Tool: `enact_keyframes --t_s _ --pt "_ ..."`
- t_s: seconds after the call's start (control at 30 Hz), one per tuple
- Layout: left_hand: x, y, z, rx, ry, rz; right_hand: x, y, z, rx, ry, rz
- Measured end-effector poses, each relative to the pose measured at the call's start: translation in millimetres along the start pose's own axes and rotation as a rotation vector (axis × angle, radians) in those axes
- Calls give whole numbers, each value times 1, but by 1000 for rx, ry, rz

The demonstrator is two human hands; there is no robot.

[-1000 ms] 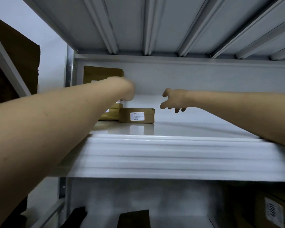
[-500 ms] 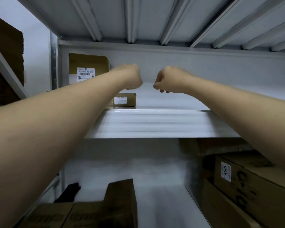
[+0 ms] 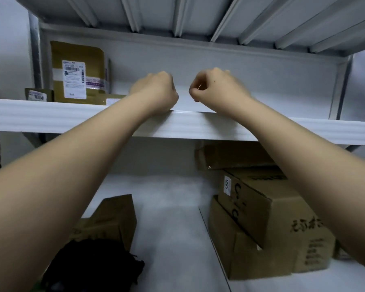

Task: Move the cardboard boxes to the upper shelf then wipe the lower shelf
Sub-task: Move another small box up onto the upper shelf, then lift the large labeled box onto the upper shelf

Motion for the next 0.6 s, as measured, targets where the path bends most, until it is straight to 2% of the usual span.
enact_keyframes --t_s 0.13,0.37,0.5,0.6 --pt "-34 -29 15 21 -154 1 -35 -12 27 9 -120 53" --pt "-97 -71 19 -11 -478 -139 -102 -29 49 62 -358 191" --pt "-124 -88 -11 -65 -506 -237 -135 -40 46 88 -492 219" --pt "-132 -91 -39 -138 -430 -223 -147 -55 30 61 -473 173"
Point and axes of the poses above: each hand's wrist, its own x-axis towards the middle knuckle, its own z-axis out of the back of the hand, y = z × x, the point moved 9 cm from there along x, towards the middle knuckle, and after that the axes turned 11 degrees about x, right-handed, at the moved point
